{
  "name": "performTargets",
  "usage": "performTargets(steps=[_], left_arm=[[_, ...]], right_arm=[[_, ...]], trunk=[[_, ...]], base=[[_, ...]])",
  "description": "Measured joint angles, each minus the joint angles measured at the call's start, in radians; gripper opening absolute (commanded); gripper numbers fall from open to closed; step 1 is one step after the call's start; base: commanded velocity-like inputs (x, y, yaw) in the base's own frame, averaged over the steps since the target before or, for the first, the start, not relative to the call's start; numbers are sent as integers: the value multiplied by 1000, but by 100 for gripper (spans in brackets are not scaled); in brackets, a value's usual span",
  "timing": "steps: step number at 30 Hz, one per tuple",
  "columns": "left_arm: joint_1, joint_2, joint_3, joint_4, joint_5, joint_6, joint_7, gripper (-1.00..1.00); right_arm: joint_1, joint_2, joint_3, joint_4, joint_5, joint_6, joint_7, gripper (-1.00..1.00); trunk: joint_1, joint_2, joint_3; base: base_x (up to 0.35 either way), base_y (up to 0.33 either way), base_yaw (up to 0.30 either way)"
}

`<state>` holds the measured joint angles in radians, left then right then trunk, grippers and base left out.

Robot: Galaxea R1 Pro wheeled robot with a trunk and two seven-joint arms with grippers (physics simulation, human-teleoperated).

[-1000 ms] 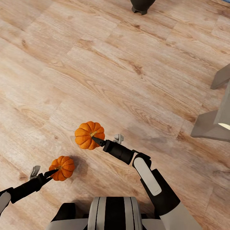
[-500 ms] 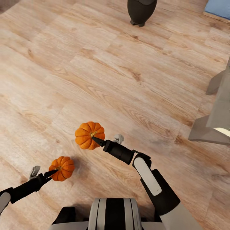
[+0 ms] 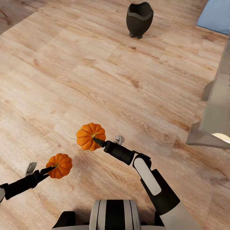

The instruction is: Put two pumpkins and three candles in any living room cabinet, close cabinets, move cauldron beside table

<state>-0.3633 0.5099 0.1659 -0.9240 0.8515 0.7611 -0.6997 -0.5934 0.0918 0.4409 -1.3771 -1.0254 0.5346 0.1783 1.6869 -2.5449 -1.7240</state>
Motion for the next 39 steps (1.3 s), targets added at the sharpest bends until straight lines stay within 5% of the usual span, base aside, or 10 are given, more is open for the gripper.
performTargets(steps=[13, 19, 23, 39], left_arm=[[0, 5, 3, -121, -2, 205, 3, -100], [0, 11, 10, -128, -12, 220, 5, -100], [0, 43, 18, -125, -12, 221, 6, -100], [0, 47, 22, -125, -10, 223, 5, -100]], right_arm=[[0, 0, -1, 9, -2, 0, -1, -100], [0, 0, -4, 9, -3, 0, -1, -100], [0, 0, -5, 9, -2, 1, -1, -100], [0, 0, -4, 9, -3, -3, -1, -100]], trunk=[[-6, 3, 50], [-9, 4, 74], [-10, 5, 89], [-18, 9, 153]], base=[[0, 0, 0], [0, 0, 0], [0, 0, 0], [0, 0, 0]])
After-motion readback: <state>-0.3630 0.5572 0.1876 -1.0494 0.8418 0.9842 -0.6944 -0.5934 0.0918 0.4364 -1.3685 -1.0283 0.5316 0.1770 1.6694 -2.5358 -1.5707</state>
